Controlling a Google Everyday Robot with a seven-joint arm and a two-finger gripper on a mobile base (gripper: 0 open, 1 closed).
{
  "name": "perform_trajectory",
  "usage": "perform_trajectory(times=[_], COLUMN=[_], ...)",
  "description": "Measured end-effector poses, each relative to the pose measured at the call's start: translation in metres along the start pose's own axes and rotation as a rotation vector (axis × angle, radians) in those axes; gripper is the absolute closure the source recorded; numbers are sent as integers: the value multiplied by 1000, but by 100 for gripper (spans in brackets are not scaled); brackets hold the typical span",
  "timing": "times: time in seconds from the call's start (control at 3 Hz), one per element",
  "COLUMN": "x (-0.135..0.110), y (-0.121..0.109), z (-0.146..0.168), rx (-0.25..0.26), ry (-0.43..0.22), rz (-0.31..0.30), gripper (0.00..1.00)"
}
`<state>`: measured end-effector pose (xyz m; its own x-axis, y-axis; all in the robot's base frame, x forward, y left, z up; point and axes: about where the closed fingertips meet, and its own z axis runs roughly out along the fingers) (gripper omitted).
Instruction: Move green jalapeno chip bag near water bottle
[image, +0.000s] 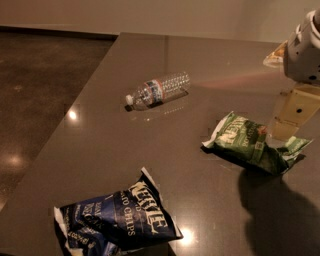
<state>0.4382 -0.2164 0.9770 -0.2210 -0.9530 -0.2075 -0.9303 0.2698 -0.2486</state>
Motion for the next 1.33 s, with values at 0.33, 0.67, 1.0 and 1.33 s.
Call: perform_trajectory(times=[0.33,0.67,1.0,1.33], x=[0,-4,1,10], y=[0,5,14,22], z=[0,18,50,82], rx=[0,-55,-105,-133], ry=[0,13,44,72], rz=[0,20,65,100], gripper=[0,0,0,0])
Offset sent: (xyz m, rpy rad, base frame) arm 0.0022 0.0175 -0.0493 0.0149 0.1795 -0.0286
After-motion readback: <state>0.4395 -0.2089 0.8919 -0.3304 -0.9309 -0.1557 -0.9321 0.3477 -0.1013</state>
